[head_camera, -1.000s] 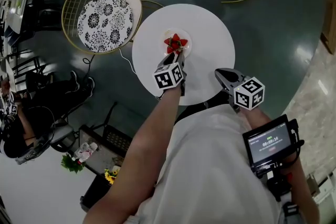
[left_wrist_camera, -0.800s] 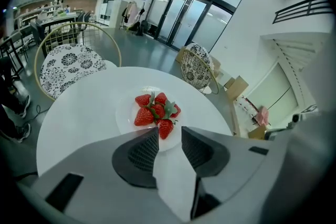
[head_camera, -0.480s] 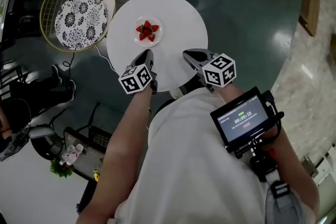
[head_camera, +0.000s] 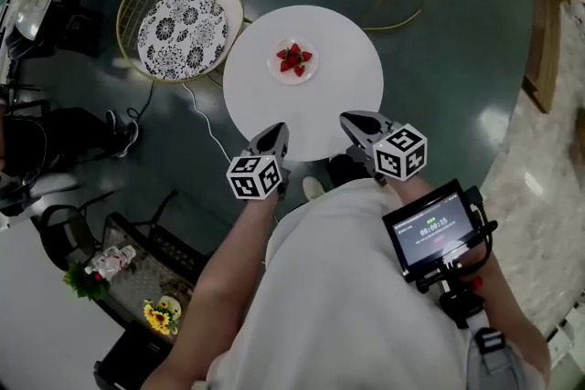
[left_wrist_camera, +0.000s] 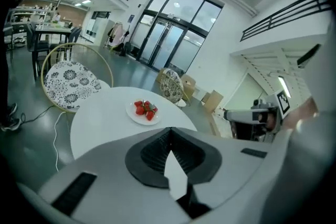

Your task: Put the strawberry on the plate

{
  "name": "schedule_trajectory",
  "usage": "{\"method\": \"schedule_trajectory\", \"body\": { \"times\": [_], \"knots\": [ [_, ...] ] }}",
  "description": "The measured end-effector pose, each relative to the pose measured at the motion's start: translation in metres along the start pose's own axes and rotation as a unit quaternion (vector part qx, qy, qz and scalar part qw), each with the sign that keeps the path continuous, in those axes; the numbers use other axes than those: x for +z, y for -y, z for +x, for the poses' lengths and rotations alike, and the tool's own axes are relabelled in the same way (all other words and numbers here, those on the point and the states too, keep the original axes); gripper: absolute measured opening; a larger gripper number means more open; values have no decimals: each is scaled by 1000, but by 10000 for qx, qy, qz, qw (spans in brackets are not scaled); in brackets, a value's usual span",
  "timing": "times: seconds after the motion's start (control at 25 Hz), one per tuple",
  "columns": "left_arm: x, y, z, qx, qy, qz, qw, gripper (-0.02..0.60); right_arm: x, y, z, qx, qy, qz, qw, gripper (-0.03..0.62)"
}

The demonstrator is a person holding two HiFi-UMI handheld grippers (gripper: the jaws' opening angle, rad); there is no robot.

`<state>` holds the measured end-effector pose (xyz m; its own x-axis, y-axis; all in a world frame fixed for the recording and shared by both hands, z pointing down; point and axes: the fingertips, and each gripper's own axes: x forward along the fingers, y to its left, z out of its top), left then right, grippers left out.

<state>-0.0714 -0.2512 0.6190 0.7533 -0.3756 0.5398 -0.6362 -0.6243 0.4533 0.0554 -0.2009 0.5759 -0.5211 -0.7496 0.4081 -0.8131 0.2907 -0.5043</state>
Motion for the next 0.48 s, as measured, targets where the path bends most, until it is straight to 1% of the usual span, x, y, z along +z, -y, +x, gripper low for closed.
{"method": "schedule_trajectory", "body": {
  "times": [0.16, 0.28, 0.4, 0.48],
  "knots": [
    [-1, 22, -46, -191, 318, 379, 9986, 6, -8, -29, -17, -45, 96, -178, 9998, 6],
    [-7, 36, -73, -295, 481, 611, 9965, 8, -15, -50, -28, -56, 215, -247, 9994, 6],
    [-16, 51, -103, -385, 557, 745, 9949, 8, -17, -81, -45, -51, 346, -368, 9987, 6],
    [-26, 58, -117, -411, 552, 770, 9947, 8, -22, -96, -56, -70, 417, -414, 9982, 6]
  ]
}}
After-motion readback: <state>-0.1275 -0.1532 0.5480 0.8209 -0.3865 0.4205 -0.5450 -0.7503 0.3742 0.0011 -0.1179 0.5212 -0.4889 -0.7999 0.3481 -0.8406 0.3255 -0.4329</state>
